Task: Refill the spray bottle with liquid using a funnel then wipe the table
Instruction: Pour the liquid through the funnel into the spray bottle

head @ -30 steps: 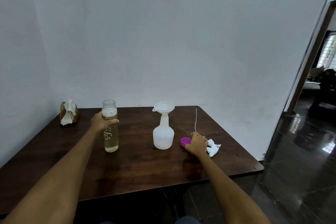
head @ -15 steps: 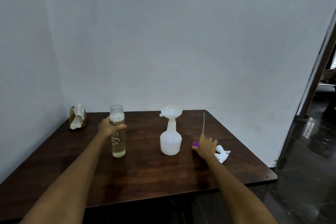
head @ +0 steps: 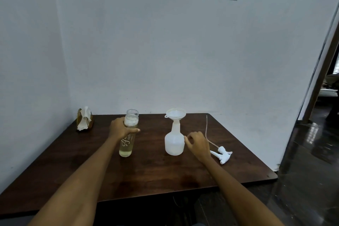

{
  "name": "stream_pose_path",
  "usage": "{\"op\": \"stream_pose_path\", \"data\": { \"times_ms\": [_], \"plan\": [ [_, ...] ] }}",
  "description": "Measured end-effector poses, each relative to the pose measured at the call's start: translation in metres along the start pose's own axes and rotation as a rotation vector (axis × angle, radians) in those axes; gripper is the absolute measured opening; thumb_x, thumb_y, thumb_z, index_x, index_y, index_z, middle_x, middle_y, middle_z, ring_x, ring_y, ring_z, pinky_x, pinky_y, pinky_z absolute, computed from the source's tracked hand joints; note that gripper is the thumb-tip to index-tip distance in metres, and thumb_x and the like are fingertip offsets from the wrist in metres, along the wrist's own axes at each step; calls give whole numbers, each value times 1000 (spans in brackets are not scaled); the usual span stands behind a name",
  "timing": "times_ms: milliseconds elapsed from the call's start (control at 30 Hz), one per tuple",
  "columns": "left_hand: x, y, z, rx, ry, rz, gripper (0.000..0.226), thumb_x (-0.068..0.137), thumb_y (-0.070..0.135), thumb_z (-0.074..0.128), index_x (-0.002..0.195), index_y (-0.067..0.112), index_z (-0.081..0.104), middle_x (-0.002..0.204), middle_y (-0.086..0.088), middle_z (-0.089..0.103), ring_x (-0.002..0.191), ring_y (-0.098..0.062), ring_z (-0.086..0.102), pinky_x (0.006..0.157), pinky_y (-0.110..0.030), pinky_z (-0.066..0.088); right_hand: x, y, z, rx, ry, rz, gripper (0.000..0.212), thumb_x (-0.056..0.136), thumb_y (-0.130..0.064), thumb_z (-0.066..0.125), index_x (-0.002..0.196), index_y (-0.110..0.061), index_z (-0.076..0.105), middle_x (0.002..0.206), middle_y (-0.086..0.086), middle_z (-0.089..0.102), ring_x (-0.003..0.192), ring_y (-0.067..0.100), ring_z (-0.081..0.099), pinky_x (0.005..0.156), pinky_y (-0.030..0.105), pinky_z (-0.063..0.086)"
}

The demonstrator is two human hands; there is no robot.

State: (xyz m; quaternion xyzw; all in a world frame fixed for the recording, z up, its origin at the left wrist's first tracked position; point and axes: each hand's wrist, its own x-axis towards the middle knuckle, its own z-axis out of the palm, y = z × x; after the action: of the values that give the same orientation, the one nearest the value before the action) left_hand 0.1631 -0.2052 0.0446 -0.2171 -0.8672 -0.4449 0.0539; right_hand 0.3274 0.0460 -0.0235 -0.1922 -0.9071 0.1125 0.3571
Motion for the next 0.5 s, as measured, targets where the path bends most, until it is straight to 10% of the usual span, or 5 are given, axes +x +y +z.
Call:
{"op": "stream_pose_path", "data": {
  "times_ms": [133,333,500],
  "plan": [
    [-12,15,-2,43,-73,10,38,53,38,90,70,12,68,83,-11,74,80,-23,70,69,-27,53,3,-39,-10,175,-70,-130,29,86,-32,65,81,-4,69,81,8,71,74,16,58,62,23,36],
    [-38,47,14,-26,-214,36,35,51,37,91,64,13,69,72,-3,69,69,-14,65,58,-20,49,1,-93,-6,405,-434,-98,73,75,-33,77,135,-7,45,127,8,60,112,21,59,94,30,49],
    [-49,78,35,-98,-266,37,34,56,37,89,65,15,65,75,-3,67,68,-13,63,57,-20,50,-6,-105,-8,786,-314,99,61,74,-5,76,126,-2,44,117,14,63,106,27,63,90,33,55]
  ]
}}
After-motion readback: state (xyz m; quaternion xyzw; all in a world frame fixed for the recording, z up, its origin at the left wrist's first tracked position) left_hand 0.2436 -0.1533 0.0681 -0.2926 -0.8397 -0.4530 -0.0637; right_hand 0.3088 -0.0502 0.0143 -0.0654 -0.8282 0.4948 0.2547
